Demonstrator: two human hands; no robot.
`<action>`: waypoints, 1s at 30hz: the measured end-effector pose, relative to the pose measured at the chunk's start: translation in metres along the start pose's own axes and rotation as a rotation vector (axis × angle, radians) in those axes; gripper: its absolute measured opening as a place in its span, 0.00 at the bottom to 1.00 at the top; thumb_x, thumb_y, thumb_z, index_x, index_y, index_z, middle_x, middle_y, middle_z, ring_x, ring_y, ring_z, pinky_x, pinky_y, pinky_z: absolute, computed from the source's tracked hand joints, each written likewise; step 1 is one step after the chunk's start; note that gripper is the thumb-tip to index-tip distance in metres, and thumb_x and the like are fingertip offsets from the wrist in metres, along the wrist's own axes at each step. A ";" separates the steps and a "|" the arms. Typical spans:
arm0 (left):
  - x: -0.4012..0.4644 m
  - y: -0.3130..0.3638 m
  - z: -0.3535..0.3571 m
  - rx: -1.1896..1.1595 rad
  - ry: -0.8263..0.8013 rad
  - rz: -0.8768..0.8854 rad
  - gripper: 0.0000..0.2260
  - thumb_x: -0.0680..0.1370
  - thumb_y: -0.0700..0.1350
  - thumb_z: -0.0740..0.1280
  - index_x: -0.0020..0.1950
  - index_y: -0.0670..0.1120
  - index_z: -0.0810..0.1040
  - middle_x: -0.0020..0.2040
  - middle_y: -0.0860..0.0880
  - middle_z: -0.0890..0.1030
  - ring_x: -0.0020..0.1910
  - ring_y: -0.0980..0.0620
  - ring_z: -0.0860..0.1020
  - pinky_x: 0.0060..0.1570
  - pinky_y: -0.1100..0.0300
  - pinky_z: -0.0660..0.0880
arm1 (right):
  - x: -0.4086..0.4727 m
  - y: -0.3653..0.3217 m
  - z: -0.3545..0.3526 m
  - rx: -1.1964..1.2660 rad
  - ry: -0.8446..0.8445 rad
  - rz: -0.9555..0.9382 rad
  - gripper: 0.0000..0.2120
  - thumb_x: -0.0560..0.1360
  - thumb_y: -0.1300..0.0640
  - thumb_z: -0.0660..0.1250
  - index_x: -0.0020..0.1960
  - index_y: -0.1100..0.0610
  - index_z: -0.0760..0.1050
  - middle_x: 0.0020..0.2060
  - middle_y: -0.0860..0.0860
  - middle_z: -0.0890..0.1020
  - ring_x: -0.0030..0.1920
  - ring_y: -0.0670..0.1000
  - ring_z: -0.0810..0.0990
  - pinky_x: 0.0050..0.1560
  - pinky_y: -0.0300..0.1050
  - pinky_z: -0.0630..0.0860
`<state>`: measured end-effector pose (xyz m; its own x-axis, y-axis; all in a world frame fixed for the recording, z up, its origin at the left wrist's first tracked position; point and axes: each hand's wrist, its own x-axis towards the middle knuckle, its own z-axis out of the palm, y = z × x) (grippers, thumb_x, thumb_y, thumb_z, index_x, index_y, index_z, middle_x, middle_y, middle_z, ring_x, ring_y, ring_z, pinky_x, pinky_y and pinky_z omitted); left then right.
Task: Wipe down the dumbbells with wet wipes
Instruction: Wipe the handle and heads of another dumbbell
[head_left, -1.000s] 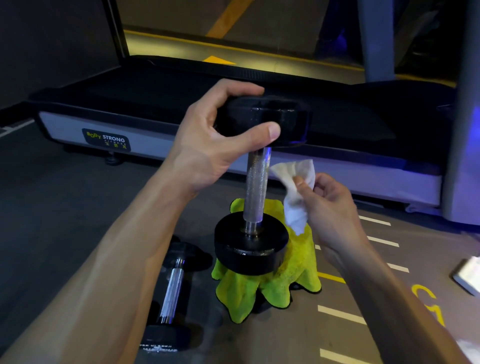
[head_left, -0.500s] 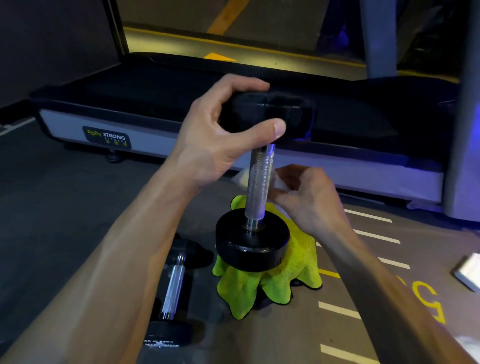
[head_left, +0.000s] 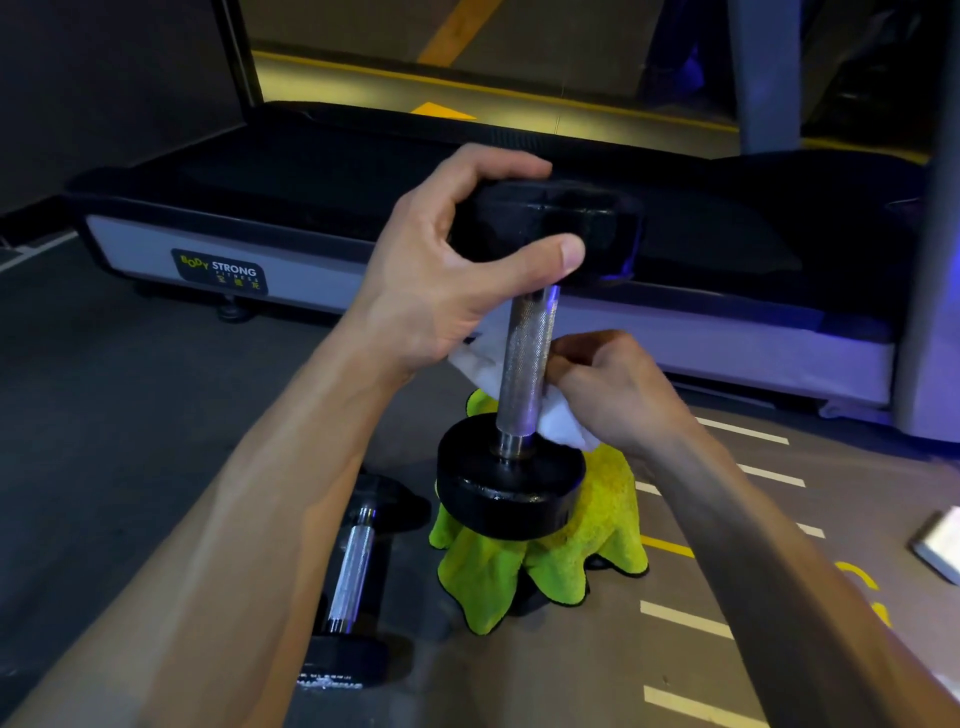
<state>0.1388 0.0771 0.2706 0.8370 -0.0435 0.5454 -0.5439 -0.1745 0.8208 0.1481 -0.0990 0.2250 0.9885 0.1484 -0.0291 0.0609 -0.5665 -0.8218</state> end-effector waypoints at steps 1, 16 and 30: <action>0.000 0.000 0.000 0.001 0.000 -0.001 0.22 0.73 0.46 0.79 0.64 0.45 0.79 0.55 0.51 0.84 0.56 0.56 0.83 0.60 0.58 0.80 | -0.001 0.001 -0.002 0.045 -0.081 0.032 0.11 0.78 0.59 0.64 0.41 0.58 0.83 0.32 0.53 0.84 0.34 0.53 0.80 0.34 0.44 0.75; 0.001 0.000 -0.001 0.009 -0.003 -0.011 0.21 0.74 0.45 0.80 0.65 0.45 0.79 0.57 0.48 0.84 0.57 0.54 0.83 0.61 0.57 0.80 | -0.024 0.008 -0.008 0.273 -0.376 0.015 0.23 0.68 0.71 0.61 0.57 0.57 0.83 0.51 0.60 0.87 0.49 0.54 0.80 0.54 0.51 0.70; 0.001 -0.002 0.000 0.019 0.025 -0.029 0.22 0.72 0.50 0.80 0.64 0.48 0.80 0.58 0.47 0.84 0.59 0.48 0.83 0.62 0.42 0.80 | -0.032 0.022 -0.003 0.231 -0.259 -0.059 0.19 0.74 0.67 0.75 0.61 0.53 0.81 0.52 0.47 0.88 0.58 0.48 0.85 0.62 0.46 0.78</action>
<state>0.1410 0.0773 0.2697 0.8505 -0.0141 0.5257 -0.5181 -0.1939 0.8330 0.1185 -0.1187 0.2100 0.9144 0.3931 -0.0965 0.0549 -0.3566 -0.9326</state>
